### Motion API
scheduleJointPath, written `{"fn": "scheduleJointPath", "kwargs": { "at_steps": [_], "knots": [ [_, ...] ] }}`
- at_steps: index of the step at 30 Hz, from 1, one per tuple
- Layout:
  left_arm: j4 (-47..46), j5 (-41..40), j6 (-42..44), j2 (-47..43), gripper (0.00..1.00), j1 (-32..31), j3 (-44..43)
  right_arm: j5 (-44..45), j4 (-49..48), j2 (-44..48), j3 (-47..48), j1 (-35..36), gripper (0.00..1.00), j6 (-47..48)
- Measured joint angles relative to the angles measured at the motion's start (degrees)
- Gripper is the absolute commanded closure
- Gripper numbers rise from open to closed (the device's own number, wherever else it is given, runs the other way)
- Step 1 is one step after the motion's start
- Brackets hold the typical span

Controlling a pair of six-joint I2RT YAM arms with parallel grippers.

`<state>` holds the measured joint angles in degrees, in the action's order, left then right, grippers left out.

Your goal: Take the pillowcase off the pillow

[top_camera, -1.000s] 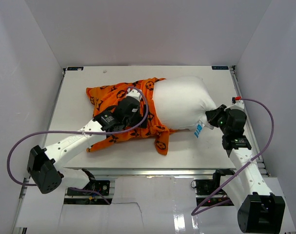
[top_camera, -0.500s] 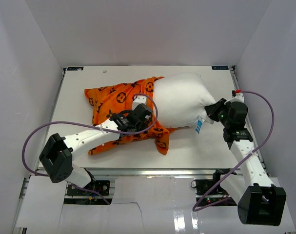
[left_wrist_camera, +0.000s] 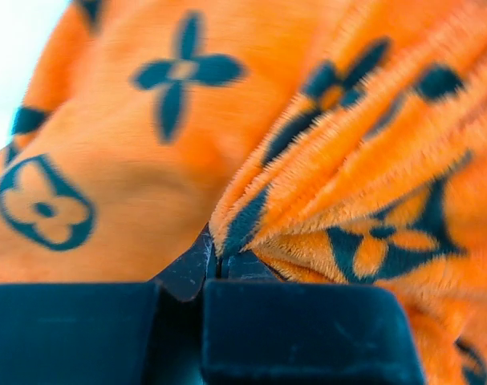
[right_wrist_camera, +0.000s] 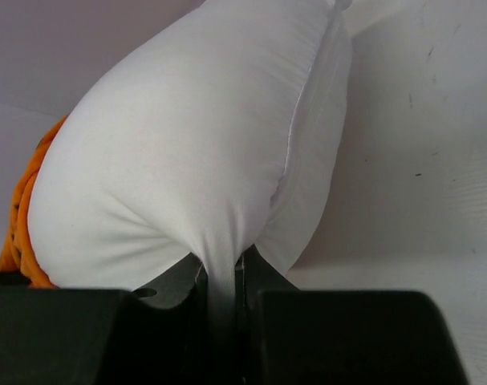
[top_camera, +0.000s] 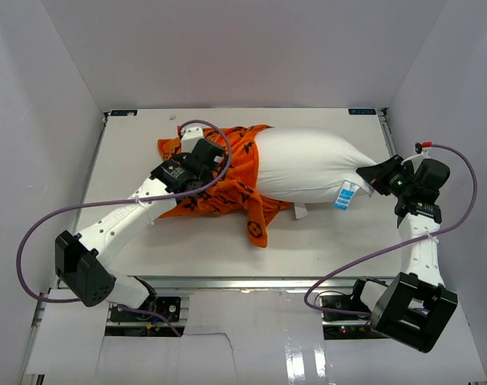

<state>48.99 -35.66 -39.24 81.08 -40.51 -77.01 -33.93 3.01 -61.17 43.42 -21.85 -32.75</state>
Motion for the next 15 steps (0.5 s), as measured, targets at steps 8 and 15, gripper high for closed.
{"fn": "scheduleJointPath", "kwargs": {
  "at_steps": [8,15],
  "knots": [
    [0.70,7.93,5.90,-0.61,1.00,14.99,-2.71,-11.08,1.81,-1.31,0.00,-4.72,0.92,-0.96],
    [0.92,16.46,11.67,-0.61,1.00,24.17,-5.66,-14.88,3.02,-1.81,0.68,-5.53,0.92,-1.53]
  ]
}}
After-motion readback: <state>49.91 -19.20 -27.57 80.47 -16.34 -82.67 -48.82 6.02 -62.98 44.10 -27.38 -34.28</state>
